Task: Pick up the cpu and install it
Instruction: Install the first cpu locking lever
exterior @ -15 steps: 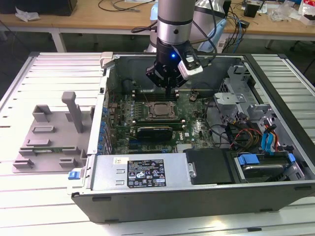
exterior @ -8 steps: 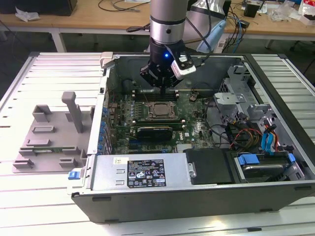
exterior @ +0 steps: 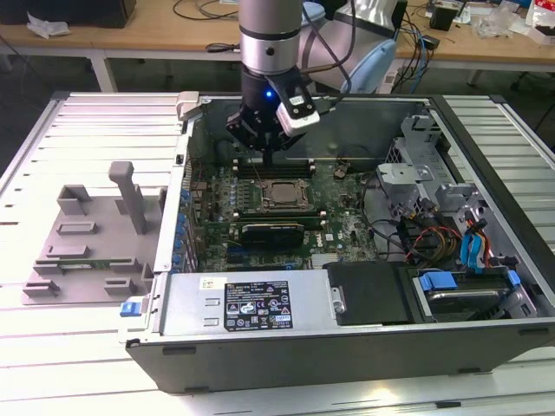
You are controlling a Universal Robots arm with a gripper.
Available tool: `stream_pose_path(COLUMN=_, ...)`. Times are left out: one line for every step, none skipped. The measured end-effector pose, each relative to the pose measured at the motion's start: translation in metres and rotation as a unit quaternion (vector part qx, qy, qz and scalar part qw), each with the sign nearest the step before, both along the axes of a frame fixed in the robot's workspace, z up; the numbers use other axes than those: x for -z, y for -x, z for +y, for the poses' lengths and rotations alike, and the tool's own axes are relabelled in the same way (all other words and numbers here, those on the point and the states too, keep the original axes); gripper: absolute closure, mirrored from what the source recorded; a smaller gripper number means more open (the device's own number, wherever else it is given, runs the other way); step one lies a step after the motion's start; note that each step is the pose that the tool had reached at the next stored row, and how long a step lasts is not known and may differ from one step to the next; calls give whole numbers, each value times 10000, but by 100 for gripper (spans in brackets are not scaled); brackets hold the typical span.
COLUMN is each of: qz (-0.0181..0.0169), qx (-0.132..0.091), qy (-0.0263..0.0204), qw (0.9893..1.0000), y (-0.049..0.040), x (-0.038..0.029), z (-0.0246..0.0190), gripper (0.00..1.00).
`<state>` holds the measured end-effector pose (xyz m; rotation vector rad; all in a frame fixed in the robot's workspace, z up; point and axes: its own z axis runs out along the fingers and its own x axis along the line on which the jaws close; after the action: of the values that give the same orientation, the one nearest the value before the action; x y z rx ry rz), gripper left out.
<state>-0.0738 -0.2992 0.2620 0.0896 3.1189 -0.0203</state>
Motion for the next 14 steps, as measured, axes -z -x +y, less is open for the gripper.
stream_pose_path(qz=1, qx=0, qy=1, qw=10000, y=40, x=3, z=0, gripper=89)
stream_pose_path(qz=0, qx=0, qy=0, qw=10000, y=68, x=8, z=1, gripper=89)
stream_pose_path(qz=1, qx=0, qy=1, qw=10000, y=91, x=9, z=1, gripper=89)
stream_pose_path(qz=0, qx=0, qy=0, qw=10000, y=106, x=12, z=1, gripper=89)
stream_pose_path(qz=0, qx=0, qy=1, qw=10000, y=126, x=16, z=1, gripper=89)
stream_pose_path(qz=1, qx=0, qy=1, qw=10000, y=148, x=22, z=1, gripper=89)
stream_pose_path(qz=1, qx=0, qy=1, qw=10000, y=167, x=32, z=2, gripper=89)
stream_pose_path(qz=0, qx=0, qy=1, qw=10000, y=185, x=47, z=3, gripper=89)
stream_pose_path(qz=1, qx=0, qy=1, qw=10000, y=196, x=56, z=3, gripper=89)
stream_pose_path(qz=0, qx=0, qy=0, qw=10000, y=230, x=81, z=4, gripper=89)
stream_pose_path(qz=0, qx=0, qy=1, qw=10000, y=269, x=128, z=6, gripper=89)
stream_pose_path(qz=1, qx=0, qy=1, qw=10000, y=281, x=137, z=11, gripper=89)
stream_pose_path(qz=1, qx=0, qy=0, qw=10000, y=295, x=141, z=22, gripper=89)
stream_pose_path(qz=1, qx=0, qy=-3, qw=10000, y=327, x=142, z=34, gripper=89)
